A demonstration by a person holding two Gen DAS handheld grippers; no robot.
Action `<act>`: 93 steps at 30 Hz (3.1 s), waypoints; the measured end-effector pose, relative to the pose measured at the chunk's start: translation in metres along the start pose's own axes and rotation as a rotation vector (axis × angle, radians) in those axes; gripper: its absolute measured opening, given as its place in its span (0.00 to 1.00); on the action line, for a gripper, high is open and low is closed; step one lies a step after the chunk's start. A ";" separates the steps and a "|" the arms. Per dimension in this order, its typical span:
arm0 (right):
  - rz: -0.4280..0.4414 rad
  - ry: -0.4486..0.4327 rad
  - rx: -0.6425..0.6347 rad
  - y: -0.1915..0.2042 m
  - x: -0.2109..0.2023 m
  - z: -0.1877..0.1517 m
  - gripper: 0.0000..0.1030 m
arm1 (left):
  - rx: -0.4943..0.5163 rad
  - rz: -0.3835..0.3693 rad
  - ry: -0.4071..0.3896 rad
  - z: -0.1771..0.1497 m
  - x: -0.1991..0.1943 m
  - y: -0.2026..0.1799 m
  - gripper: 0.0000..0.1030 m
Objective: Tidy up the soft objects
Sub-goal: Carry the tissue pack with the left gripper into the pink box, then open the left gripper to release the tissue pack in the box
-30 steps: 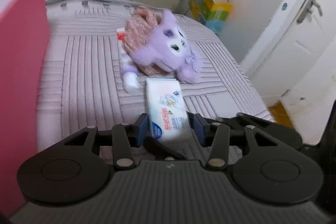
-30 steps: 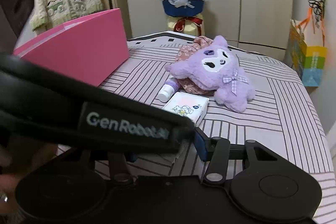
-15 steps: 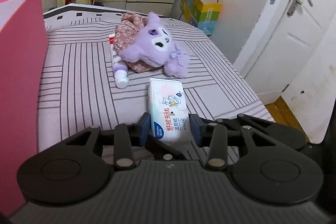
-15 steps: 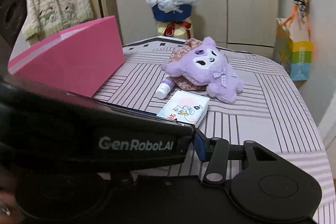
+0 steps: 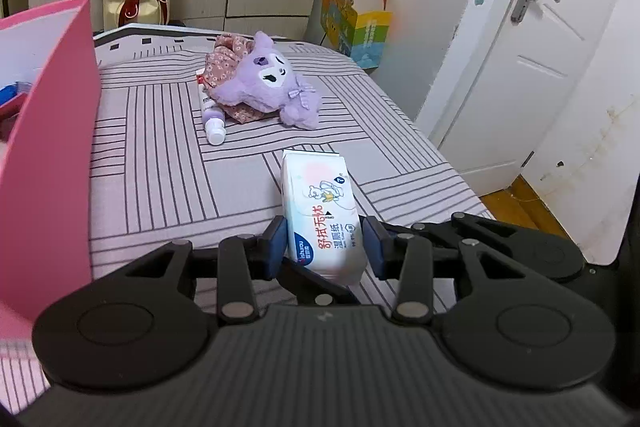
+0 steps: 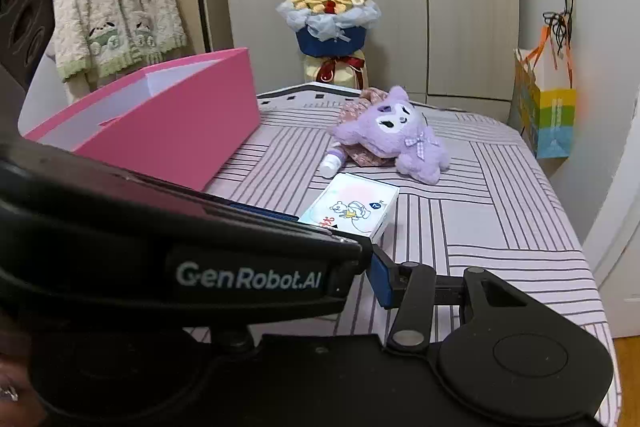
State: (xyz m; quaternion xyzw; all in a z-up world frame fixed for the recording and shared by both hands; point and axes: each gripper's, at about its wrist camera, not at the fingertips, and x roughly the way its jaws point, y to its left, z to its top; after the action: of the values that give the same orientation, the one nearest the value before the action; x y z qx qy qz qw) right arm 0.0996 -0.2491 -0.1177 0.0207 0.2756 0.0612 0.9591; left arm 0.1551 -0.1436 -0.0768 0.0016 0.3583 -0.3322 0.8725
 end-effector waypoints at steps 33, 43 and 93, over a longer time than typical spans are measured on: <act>0.217 -0.231 -0.209 0.126 -0.063 0.089 0.52 | 0.007 0.228 -0.298 0.025 -0.179 0.048 0.39; 0.308 -0.175 -0.215 0.152 0.008 0.124 0.52 | -0.094 0.275 -0.283 0.054 -0.163 0.124 0.39; 0.163 -0.016 -0.285 0.099 -0.035 0.126 0.75 | -0.016 0.073 -0.207 0.036 -0.196 0.099 0.58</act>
State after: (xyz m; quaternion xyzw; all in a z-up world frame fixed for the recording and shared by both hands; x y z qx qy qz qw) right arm 0.1262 -0.1560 0.0149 -0.0926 0.2540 0.1771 0.9463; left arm 0.1328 0.0384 0.0496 -0.0267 0.2689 -0.2956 0.9163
